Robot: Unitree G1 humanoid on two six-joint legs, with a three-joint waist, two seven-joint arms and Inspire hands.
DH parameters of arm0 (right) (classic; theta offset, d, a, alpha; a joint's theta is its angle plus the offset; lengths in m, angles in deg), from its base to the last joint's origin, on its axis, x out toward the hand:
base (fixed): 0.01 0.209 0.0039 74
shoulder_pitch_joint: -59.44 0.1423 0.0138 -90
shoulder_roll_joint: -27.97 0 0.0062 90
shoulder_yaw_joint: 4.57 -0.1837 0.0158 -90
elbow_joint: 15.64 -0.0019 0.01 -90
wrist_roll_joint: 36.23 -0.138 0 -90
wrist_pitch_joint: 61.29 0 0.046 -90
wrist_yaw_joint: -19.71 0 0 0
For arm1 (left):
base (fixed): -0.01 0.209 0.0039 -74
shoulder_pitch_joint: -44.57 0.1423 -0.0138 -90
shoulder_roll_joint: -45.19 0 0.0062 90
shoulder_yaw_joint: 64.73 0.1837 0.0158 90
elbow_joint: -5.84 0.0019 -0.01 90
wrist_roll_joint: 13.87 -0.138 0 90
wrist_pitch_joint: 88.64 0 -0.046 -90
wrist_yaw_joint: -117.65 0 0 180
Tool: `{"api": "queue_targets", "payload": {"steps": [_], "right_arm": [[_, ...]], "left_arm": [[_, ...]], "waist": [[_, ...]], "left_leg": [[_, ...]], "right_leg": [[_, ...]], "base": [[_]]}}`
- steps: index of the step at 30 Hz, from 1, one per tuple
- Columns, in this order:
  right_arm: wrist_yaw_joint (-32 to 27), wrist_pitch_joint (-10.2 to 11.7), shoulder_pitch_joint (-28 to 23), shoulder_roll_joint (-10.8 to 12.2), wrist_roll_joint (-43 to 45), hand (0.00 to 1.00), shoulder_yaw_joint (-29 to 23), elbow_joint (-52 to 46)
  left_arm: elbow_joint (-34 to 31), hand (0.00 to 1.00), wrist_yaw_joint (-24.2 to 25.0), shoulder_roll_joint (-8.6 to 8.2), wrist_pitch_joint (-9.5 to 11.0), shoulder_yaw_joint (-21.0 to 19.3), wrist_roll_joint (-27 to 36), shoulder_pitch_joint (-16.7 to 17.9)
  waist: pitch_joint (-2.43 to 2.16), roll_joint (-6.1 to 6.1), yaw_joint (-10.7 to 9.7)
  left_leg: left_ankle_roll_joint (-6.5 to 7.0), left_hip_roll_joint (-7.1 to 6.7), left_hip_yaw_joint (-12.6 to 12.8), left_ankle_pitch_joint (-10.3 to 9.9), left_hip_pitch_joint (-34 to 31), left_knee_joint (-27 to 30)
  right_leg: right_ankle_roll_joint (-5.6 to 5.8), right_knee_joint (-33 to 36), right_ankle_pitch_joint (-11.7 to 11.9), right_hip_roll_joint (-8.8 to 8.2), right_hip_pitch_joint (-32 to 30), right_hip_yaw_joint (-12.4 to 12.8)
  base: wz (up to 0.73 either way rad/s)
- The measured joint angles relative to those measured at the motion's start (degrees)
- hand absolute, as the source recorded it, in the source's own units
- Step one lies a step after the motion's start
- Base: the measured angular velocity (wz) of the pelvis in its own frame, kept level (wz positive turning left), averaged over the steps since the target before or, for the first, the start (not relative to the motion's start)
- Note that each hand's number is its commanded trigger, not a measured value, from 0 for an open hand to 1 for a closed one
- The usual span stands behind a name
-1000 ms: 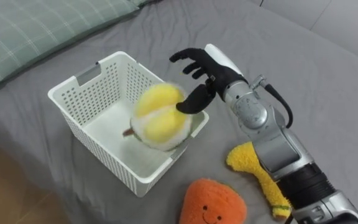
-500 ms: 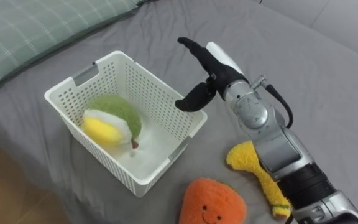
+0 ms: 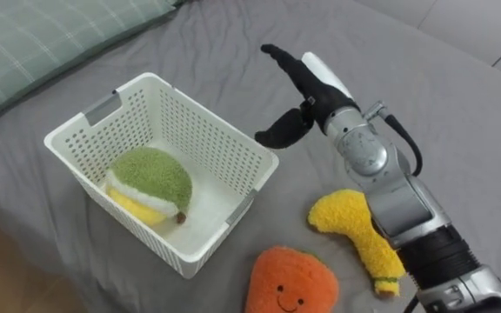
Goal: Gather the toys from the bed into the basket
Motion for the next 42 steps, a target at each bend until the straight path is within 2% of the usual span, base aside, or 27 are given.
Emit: {"api": "queue_targets", "payload": {"steps": [3,6,10,11,18,21,28,35,38,40,42], "right_arm": [[-1.1,0.1,-0.7,-1.8,-3.2,0.0,-0.3,0.4],[-1.5,0.6,-2.1,-2.2,-4.4,0.0,-0.8,0.7],[-3.6,0.8,-5.0,-2.7,-6.3,0.0,-3.9,1.7],[-4.2,0.9,-5.4,-2.9,-6.5,0.0,-4.3,3.0],[-5.0,1.2,-6.4,-5.5,-9.2,0.0,-7.2,14.6],[-5.1,1.3,-6.4,-6.3,-8.6,0.0,-7.2,17.4],[-5.3,2.0,-6.6,-6.4,-8.5,0.0,-7.7,27.0],[-7.1,2.4,-7.3,-6.9,-10.1,0.0,-7.7,36.9],[-8.1,3.6,-7.2,-6.8,-10.9,0.0,-7.7,40.0],[-8.1,4.1,-7.1,-6.9,-11.0,0.0,-7.7,41.3],[-8.4,5.8,-5.1,-7.0,-12.0,0.0,-7.7,44.1]], "left_arm": [[0.0,0.0,-0.1,0.04,-0.1,-0.2,0.0,0.2],[0.0,0.0,-0.3,-0.01,-0.1,-0.7,0.3,1.1],[0.4,0.0,-0.4,0.03,-0.1,-0.7,0.4,2.3],[0.9,0.0,-0.7,0.04,-0.1,-0.6,0.4,2.8],[3.2,0.0,-1.3,0.05,-0.4,-1.9,0.4,4.9],[3.4,0.0,-1.3,0.1,-0.5,-1.8,0.4,5.6],[4.4,0.0,-2.0,0.01,-0.3,-1.7,0.5,6.0],[5.0,0.0,-2.6,0.48,-0.1,-1.5,1.6,6.0],[5.0,0.0,-2.6,1.11,0.4,0.1,1.6,5.0],[5.1,0.0,-2.6,1.39,1.0,1.3,3.0,4.8],[5.6,0.0,-2.7,1.66,1.5,3.0,4.1,4.2]], "waist": [[-0.03,-0.01,-0.5],[-0.17,0.23,-1.3],[-0.44,0.71,-2.4],[-0.62,0.91,-3.3],[-0.84,1.39,-6.1],[-1.02,1.6,-7.4],[-1.41,2.39,-9.1],[-1.42,3.09,-8.3],[-1.39,3.14,-7.5],[-1.2,3.41,-7.1],[-0.88,3.68,-7.1]], "left_leg": [[0.0,0.04,0.4,0.0,0.3,-0.2],[0.04,0.26,1.8,0.0,1.2,-0.4],[0.1,0.32,2.8,0.0,2.2,-0.7],[0.15,0.33,3.0,0.0,2.5,-0.8],[0.12,0.8,5.1,-0.1,4.0,-1.6],[0.08,0.97,5.6,-0.1,4.2,-1.6],[0.07,0.95,5.5,-0.1,4.9,-1.6],[0.05,1.13,5.9,-0.1,3.7,-1.2],[0.02,1.23,5.9,0.0,2.1,-0.9],[0.02,1.24,5.8,0.0,0.9,-0.6],[0.01,1.29,5.6,0.1,-1.4,0.1]], "right_leg": [[0.02,0.0,0.0,0.03,0.0,0.7],[0.11,0.0,0.1,0.14,0.1,2.5],[0.16,0.2,0.1,0.12,0.3,3.0],[0.16,0.2,0.1,0.11,0.5,3.0],[0.18,0.9,0.1,0.46,0.9,5.8],[0.17,1.0,0.1,0.58,0.9,6.1],[0.18,1.0,0.1,0.5,1.5,5.5],[0.19,1.8,0.1,0.52,-0.1,5.6],[0.13,2.0,0.2,0.5,-1.7,5.2],[0.12,2.2,0.2,0.46,-2.7,5.2],[0.08,2.9,0.2,0.36,-5.1,4.8]], "base": [[-0.07],[-0.21],[-0.13],[-0.14],[-0.15],[-0.09],[-0.01],[-0.03],[0.0],[0.0],[0.03]]}}
